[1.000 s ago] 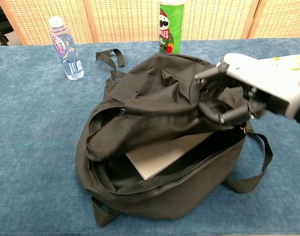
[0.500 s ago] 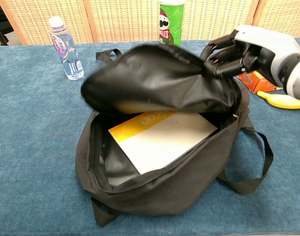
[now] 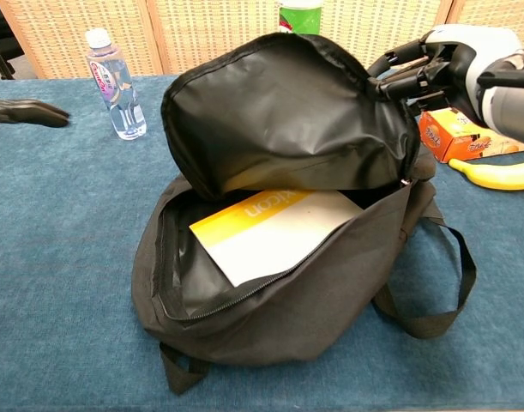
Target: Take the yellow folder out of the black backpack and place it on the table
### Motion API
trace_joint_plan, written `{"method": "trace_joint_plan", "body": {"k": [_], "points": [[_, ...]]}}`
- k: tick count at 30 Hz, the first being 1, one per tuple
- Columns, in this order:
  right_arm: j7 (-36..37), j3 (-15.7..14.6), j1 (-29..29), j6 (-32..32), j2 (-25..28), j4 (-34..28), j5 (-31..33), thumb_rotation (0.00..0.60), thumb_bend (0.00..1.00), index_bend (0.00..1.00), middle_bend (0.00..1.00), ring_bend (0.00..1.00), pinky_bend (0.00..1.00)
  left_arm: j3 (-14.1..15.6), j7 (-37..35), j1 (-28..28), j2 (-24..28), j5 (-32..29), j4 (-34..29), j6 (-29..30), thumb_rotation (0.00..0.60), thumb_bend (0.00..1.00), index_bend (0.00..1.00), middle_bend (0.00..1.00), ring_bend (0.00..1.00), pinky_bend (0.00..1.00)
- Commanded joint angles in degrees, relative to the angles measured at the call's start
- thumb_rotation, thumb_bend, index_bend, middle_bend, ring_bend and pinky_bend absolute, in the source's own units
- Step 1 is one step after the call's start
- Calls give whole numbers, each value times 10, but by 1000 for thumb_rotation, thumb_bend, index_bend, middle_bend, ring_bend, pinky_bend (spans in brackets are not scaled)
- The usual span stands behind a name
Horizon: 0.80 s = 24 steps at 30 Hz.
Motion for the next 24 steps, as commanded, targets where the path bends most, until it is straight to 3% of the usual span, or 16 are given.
{"method": "trace_joint_plan", "body": {"k": [1,10,24], "points": [[-1,-1,1,1,4,-7,4,600,672,681,634,496,417,-21,32,-32,-49,-9,9,-31,600,364,0,0,0,0],[0,7,8,7,12,-5,22,600,672,680,636,496,417,-35,55,-89,-151,-22,44,-86,600,364,0,0,0,0],[5,13,14,12,26,-16,46,600,672,680,637,496,418,-48,148,-144,-237,-85,82,-166,600,365,0,0,0,0]]}}
